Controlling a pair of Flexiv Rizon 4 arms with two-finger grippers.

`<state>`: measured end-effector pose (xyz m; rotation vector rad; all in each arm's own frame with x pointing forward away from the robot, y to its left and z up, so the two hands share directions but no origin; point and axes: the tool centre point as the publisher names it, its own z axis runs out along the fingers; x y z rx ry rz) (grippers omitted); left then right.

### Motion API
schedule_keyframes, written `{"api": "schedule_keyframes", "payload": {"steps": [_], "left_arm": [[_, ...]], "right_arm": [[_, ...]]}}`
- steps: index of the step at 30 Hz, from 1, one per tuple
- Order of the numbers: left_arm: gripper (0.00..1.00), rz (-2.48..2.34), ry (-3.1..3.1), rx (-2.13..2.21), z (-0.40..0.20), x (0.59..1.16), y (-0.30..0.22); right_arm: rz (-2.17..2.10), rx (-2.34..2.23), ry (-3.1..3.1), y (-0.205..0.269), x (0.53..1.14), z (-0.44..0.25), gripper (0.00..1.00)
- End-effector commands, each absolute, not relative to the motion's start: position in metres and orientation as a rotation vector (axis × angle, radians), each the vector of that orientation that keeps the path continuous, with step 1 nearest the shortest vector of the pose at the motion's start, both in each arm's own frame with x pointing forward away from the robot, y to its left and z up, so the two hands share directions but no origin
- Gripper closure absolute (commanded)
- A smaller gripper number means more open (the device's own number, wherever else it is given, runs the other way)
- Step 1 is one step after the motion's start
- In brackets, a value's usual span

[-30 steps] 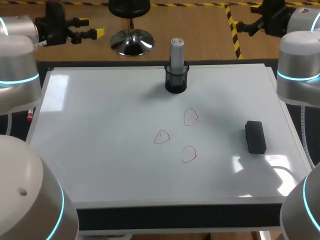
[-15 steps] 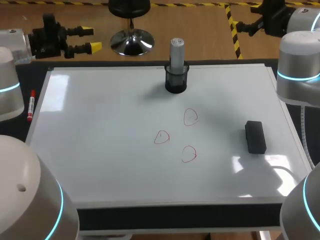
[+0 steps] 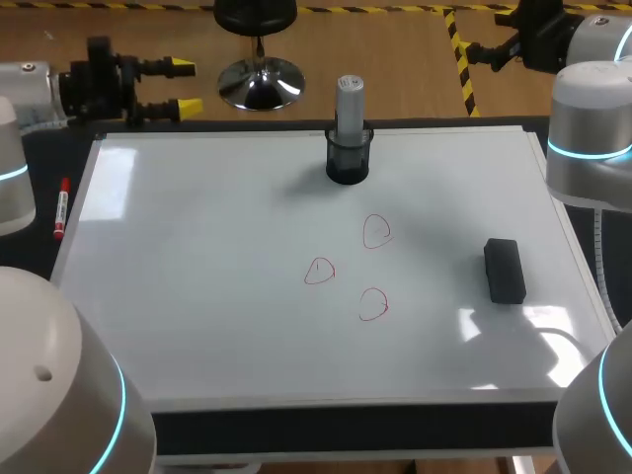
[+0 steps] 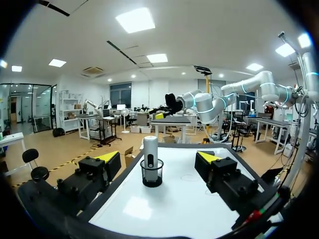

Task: Pick up the inspection probe, press it on each red-marked spot on the whiteboard one by one, put down the probe, pick up the eraser, and wipe off all the red marks.

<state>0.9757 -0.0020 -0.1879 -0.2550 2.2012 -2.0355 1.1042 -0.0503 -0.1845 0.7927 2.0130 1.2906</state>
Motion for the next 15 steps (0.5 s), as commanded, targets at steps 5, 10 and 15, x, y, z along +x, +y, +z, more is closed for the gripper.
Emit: {"api": "schedule_keyframes", "payload": {"steps": [5,10,15], "left_arm": [[0.00,-2.046,2.219,-0.208,-0.190,0.970,-0.016],[0.00,-2.047,2.247,-0.162,-0.193,0.966,-0.028],[0.00,-2.065,2.276,-0.142,-0.197,0.963,-0.038]], "right_arm": [[1.291,0.793,2.013,-0.050,1.104,-0.184,0.00],[1.291,0.793,2.013,-0.050,1.104,-0.184,0.00],[1.291,0.793,2.013,-0.050,1.104,-0.184,0.00]]}}
